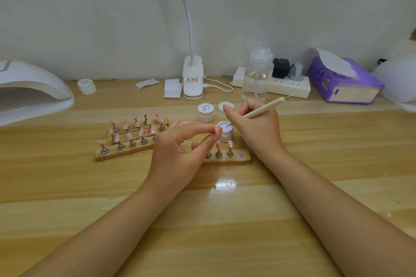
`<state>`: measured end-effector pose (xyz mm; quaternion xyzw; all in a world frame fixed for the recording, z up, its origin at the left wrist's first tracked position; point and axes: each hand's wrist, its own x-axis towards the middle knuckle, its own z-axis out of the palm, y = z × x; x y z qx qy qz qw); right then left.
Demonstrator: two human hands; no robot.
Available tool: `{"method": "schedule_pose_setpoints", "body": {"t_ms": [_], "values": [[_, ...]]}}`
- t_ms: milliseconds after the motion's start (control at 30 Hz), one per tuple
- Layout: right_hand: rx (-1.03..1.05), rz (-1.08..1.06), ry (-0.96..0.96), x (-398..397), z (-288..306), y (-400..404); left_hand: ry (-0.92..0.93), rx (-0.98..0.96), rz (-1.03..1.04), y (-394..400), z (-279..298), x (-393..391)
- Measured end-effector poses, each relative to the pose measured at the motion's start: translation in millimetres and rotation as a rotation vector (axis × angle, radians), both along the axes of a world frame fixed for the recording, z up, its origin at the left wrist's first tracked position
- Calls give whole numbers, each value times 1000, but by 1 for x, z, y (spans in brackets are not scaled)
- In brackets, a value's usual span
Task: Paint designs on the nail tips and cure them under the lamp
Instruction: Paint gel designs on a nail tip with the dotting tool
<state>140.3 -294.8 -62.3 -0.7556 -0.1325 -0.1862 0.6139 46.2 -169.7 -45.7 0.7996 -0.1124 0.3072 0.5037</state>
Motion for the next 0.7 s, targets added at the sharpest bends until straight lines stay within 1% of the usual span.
{"method": "schedule_pose_setpoints", "body": {"t_ms": [567, 700], "values": [[-65, -5, -28, 0, -1, 1, -9, 0, -4, 0, -1, 0], [-26, -14, -10, 0, 0, 0, -14, 0, 0, 0, -1, 0]]}}
